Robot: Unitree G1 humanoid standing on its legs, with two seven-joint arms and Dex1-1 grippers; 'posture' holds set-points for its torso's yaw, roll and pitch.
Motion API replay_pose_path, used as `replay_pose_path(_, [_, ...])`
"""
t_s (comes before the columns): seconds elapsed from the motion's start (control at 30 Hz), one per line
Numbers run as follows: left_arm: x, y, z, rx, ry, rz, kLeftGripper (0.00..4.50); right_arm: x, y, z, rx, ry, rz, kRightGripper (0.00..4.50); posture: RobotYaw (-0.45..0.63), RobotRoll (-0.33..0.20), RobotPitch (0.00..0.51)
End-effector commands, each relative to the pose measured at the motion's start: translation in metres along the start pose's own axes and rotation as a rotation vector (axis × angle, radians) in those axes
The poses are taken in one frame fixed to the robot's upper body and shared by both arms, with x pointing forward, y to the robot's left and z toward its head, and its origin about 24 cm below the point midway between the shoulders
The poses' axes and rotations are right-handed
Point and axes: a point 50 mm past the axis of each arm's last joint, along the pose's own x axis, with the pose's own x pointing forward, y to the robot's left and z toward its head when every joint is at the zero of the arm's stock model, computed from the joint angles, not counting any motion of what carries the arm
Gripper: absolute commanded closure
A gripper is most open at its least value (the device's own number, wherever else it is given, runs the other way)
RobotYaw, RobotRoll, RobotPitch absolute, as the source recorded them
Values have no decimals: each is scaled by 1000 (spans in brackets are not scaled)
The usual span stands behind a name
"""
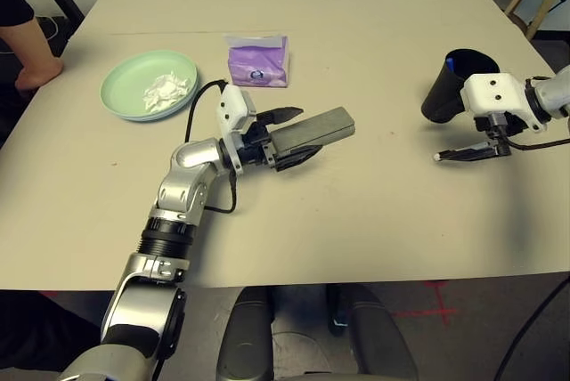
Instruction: Organize and tidy the items on the table.
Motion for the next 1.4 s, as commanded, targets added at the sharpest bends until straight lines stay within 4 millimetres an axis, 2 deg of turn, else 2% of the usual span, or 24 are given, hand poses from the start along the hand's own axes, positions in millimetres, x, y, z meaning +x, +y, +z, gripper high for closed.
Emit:
replay_pose_path(0.03, [1, -9, -3, 31, 19, -43, 0, -2, 1, -3, -17, 61, 54, 41, 183, 0, 245])
replay_pose_path(0.7, [3, -12, -5, 58, 22, -98, 0, 6, 2, -9, -97, 241, 127, 41, 180, 0, 241])
replay_pose_path(1.07, [2, -12, -4, 61, 23, -86, 0, 14, 3, -7, -148, 256, 175, 41, 197, 0, 232])
replay_pose_path(1.17, [2, -12, -3, 51, 14, -72, 0, 18, 3, -7, -150, 249, 151, 630, 198, 0, 230])
replay_pose_path(1.4, [4, -10, -1, 42, 1, -59, 0, 21, 5, -8, -152, 259, 192, 3465, 200, 0, 226])
